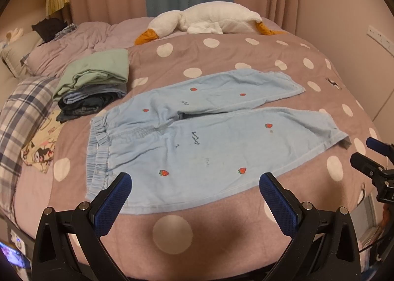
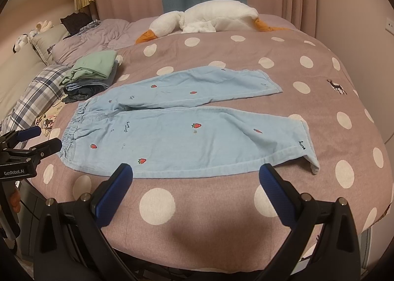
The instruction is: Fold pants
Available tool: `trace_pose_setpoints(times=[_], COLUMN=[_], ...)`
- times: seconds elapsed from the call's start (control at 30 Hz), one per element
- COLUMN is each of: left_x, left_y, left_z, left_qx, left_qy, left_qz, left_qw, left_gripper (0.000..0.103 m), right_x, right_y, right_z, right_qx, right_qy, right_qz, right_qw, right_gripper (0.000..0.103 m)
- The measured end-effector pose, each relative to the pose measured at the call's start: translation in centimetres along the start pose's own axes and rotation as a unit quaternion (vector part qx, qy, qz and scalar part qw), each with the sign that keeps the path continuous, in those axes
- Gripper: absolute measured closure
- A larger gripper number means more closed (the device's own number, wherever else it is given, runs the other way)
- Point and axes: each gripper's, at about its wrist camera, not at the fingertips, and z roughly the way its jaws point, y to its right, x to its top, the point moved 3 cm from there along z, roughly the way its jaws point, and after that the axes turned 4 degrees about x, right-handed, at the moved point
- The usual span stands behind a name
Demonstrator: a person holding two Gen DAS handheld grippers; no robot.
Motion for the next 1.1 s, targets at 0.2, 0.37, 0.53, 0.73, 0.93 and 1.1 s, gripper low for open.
trace_pose_setpoints(times=[0.2, 0.37, 0.53, 0.73, 0.93, 1.1], left_x=[0.0, 0.0, -0.4, -1.8, -5.8, -9.1], left_y=[0.0, 0.0, -1.2, -4.3, -9.5, -13.0], left_z=[0.0, 0.0, 1.1, 4.8, 6.8, 8.2], left_qx=[0.0, 0.001, -0.008, -0.023, -0.068, -0.039], left_qy=[0.0, 0.0, -0.002, -0.031, -0.053, -0.072], left_qz=[0.0, -0.001, -0.034, -0.117, -0.241, -0.302], left_qw=[1.0, 1.0, 0.9994, 0.9924, 0.9667, 0.9498], left_gripper=[0.0, 0.0, 0.0, 0.0, 0.0, 0.0], right_x=[-0.1, -0.3, -0.7, -1.3, -2.8, -4.8], right_y=[0.0, 0.0, -0.3, -2.4, -6.9, -11.6], right_z=[0.1, 0.2, 0.9, 4.3, 8.7, 12.3], right_qx=[0.001, 0.0, -0.011, 0.004, 0.059, 0.074], right_qy=[0.0, -0.003, -0.005, -0.008, -0.025, -0.032], right_qz=[0.001, 0.003, -0.004, -0.057, -0.129, -0.246], right_qw=[1.0, 1.0, 1.0, 0.998, 0.99, 0.966], right_gripper=[0.0, 0.0, 0.0, 0.0, 0.0, 0.004])
